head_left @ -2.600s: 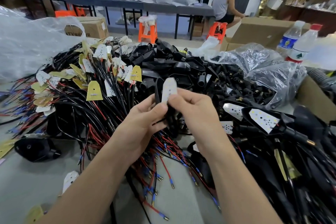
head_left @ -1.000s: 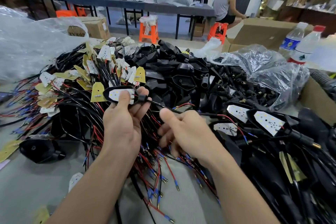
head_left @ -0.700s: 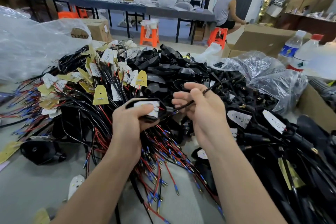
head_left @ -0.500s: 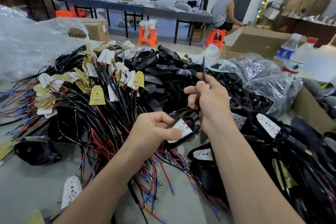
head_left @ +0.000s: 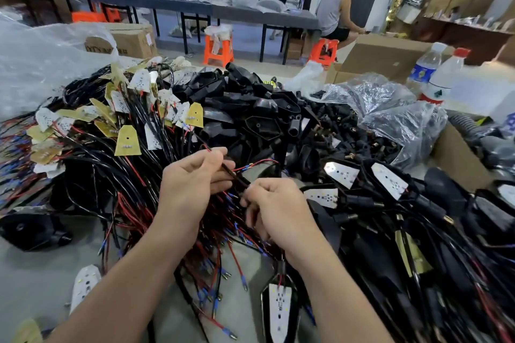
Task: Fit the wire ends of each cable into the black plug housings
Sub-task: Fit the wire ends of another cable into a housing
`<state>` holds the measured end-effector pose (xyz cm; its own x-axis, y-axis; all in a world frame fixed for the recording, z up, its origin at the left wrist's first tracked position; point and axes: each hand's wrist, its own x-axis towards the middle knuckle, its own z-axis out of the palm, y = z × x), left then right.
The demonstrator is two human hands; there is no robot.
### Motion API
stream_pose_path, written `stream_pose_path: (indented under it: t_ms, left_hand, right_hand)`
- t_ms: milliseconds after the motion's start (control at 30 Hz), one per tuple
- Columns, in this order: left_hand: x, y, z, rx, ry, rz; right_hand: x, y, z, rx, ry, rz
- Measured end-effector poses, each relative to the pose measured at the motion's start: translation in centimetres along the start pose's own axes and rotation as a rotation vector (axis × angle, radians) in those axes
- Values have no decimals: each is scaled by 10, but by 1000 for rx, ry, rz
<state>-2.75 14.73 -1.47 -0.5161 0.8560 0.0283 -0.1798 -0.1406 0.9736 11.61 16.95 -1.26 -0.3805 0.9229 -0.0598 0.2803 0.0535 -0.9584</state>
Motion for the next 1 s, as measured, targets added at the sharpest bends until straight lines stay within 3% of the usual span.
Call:
stream_pose_path:
  t_ms: [100, 267, 333, 400, 567, 767, 833, 1000]
  left_hand:
    - [2, 3, -5, -71, 51, 10]
    - [5, 3, -6, -61, 90, 102]
    - [4, 0, -5, -29, 95, 116]
    - [6, -3, -5, 44, 103, 150]
    - [6, -7, -8, 353, 114, 300]
    - [-5, -6, -4, 555, 100, 418]
    - [-5, -7, -4, 604, 88, 460]
    - [-5, -10, -2, 615, 80, 473]
  right_hand:
    - [-2, 3, -6, -65, -75, 21]
    - [-6, -3, -14, -205, -348, -24]
    - [-8, -4, -16, -319, -351, -30]
    - [-8, -3, -16, -383, -236, -51]
    - [6, -12, -20, -311, 270, -189]
    - [38, -40, -65, -765, 370, -150]
    - [58, -51, -89, -942, 315, -65]
    - [97, -62, -125, -1397, -61, 184]
